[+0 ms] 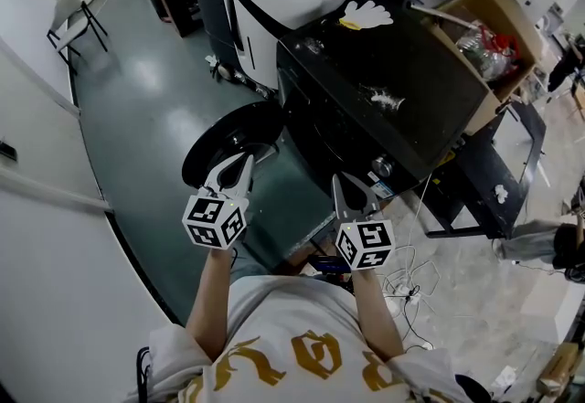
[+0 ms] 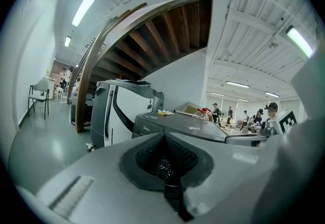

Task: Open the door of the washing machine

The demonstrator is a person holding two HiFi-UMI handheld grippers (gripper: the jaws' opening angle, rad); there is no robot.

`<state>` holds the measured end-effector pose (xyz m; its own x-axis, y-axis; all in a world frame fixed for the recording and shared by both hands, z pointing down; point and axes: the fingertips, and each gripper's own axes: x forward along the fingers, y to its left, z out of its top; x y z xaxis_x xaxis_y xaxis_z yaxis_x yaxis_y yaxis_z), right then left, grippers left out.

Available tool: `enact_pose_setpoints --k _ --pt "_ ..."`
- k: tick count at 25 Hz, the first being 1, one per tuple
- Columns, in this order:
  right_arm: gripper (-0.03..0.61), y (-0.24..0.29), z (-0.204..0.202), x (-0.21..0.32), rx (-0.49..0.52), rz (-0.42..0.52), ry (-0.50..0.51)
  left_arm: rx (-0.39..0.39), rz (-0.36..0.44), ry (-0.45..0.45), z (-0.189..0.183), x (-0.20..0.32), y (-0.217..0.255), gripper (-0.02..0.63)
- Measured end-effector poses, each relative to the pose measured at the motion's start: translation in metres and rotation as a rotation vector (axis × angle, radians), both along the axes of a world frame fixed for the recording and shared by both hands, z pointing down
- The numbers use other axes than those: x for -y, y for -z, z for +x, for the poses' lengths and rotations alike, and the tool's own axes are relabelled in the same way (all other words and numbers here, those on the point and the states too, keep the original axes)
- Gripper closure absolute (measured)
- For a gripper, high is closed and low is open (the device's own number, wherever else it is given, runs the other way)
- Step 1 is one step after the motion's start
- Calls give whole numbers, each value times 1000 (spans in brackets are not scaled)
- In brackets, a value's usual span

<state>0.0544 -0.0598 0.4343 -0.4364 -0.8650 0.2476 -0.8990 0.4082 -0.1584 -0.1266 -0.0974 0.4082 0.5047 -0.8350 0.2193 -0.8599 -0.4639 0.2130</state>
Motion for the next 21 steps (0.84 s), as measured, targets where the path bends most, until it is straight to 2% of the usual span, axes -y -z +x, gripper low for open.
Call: enact_pose_setpoints --k 21 --pt "569 -6 3 0 -3 -9 -7 -10 -12 -34 11 1 -5 509"
